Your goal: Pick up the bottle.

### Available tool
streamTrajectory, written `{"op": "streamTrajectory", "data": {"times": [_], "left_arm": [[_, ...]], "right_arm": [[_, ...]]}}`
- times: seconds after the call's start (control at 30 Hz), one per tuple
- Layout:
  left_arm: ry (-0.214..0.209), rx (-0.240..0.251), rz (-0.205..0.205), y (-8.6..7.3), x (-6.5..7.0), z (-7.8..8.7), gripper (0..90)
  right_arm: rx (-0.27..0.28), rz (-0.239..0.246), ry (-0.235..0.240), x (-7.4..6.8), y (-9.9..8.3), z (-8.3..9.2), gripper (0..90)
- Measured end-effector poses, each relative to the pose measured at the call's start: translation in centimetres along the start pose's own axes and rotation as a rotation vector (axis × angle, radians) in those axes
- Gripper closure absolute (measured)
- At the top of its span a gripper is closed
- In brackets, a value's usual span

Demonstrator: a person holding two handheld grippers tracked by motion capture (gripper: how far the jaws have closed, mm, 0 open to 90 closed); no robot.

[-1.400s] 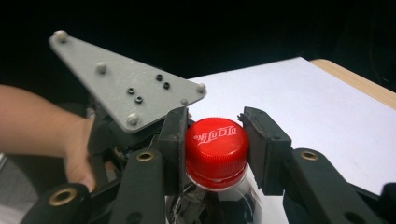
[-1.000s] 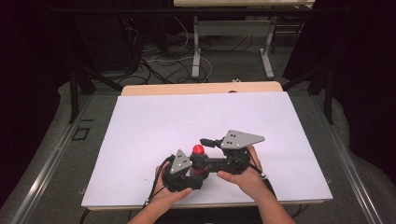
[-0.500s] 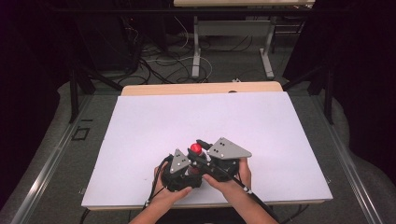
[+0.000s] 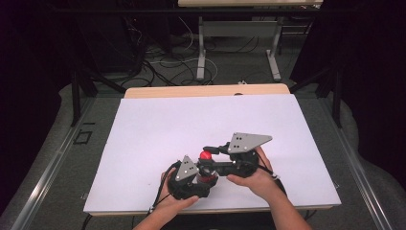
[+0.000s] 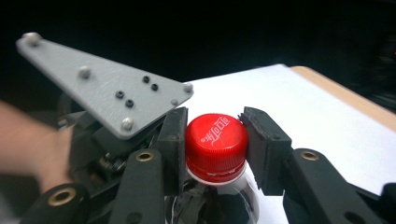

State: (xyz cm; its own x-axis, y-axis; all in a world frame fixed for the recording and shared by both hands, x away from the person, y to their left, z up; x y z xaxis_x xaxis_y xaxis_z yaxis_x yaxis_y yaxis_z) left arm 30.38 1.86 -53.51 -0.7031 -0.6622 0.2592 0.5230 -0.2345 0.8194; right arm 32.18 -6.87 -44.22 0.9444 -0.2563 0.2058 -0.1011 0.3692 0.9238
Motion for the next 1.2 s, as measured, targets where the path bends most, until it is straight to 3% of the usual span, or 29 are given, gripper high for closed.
{"op": "streamTrajectory", "data": {"times": [0.2, 0.33, 0.47, 0.6, 0.7, 0.83, 0.9, 1.03, 1.2], "left_arm": [[-0.041, -0.011, -0.033, -0.1, 0.7, -0.2, 29.0], [-0.048, -0.017, -0.025, -0.2, 0.8, -0.2, 29.0], [-0.031, -0.004, -0.017, -0.1, 0.4, -0.2, 29.0], [0.011, 0.017, 0.01, 0.2, -0.5, 0.1, 29.0], [0.044, 0.026, 0.041, 0.4, -1.3, 0.3, 29.0], [0.084, 0.041, 0.061, 0.6, -2.0, 0.6, 29.0], [0.103, 0.042, 0.061, 0.6, -2.3, 0.7, 29.0], [0.124, 0.041, 0.073, 0.6, -2.5, 0.6, 29.0], [0.12, 0.043, 0.069, 0.5, -2.3, 0.5, 29.0]], "right_arm": [[0.05, 0.035, 0.179, 0.6, -0.6, 1.0, 61.2], [0.055, 0.02, 0.209, 0.7, -0.8, 1.2, 61.1], [0.051, 0.009, 0.179, 0.8, -0.7, 0.9, 59.8], [0.056, -0.034, 0.087, 1.0, -0.3, 0.7, 51.6], [0.061, -0.071, -0.023, 1.0, 0.2, 0.3, 48.1], [0.032, -0.075, -0.172, 0.5, 0.6, -0.4, 47.5], [0.029, -0.086, -0.217, 0.1, 0.7, -0.8, 47.4], [0.005, -0.055, -0.319, -0.7, 0.9, -1.8, 47.4], [-0.024, -0.034, -0.373, -1.4, 0.8, -2.7, 52.4]]}}
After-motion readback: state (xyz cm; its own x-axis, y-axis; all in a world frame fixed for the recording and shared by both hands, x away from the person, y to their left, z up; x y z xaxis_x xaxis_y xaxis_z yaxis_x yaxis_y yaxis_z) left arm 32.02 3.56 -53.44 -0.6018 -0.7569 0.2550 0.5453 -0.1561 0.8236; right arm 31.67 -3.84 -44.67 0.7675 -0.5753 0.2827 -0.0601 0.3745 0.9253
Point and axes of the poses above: each handheld gripper's, and its own axes: z roughly backward along the jaws, y roughly out of its top, x roughly to its right, the point moved 7 cm from there along -z, roughly forward along the jaws, and after that the axes turned 13 degrees about z, right-handed, at the moved point
